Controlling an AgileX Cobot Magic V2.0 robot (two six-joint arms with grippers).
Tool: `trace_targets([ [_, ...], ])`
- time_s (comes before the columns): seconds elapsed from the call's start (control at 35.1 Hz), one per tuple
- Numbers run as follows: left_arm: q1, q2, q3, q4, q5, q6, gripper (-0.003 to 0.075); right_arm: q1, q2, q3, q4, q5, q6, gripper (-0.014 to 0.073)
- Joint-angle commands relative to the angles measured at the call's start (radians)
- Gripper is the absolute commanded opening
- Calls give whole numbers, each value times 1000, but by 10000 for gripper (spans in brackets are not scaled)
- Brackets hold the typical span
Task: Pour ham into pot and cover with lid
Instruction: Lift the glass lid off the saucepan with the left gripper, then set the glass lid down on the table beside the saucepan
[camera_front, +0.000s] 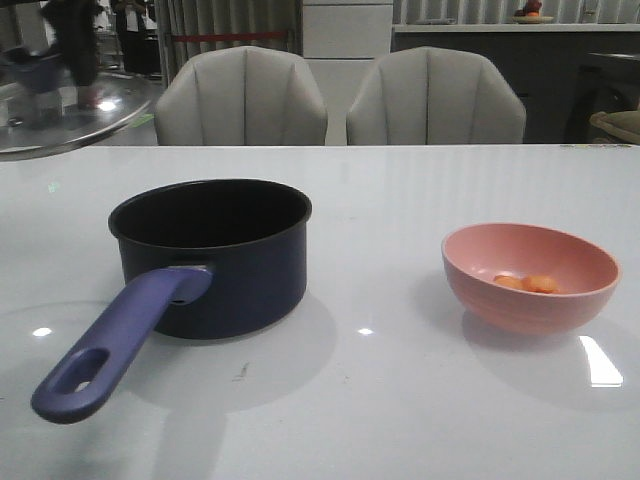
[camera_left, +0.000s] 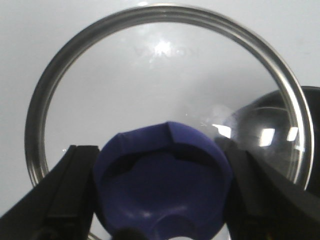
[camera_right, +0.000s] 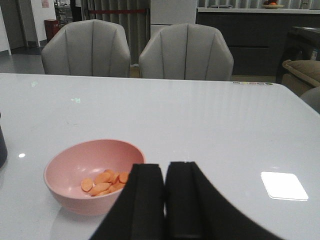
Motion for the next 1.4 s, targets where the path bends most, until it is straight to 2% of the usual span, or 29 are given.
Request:
trace_targets([
  [0.0, 77, -66, 26, 12, -61, 32, 239, -4, -18, -5, -10, -73, 0, 160],
  [0.17, 164, -64, 124, -1, -126, 70, 239, -4, -18, -5, -10, -73, 0, 160],
  [0.34, 209, -62, 206, -39, -217, 84, 239, -4, -18, -5, -10, -73, 0, 160],
  [0.71, 211, 51, 242, -173, -238, 203, 239, -4, -18, -5, -10, -73, 0, 160],
  [0.88, 211, 99, 240, -178, -240, 203, 247, -4, -18, -5, -10, -73, 0, 160],
  [1.22, 207, 146, 240, -179, -251, 203, 388, -4, -18, -5, -10, -73, 0, 160],
  [1.37, 207, 147, 240, -179, -249, 213, 496, -4, -18, -5, -10, -73, 0, 160],
])
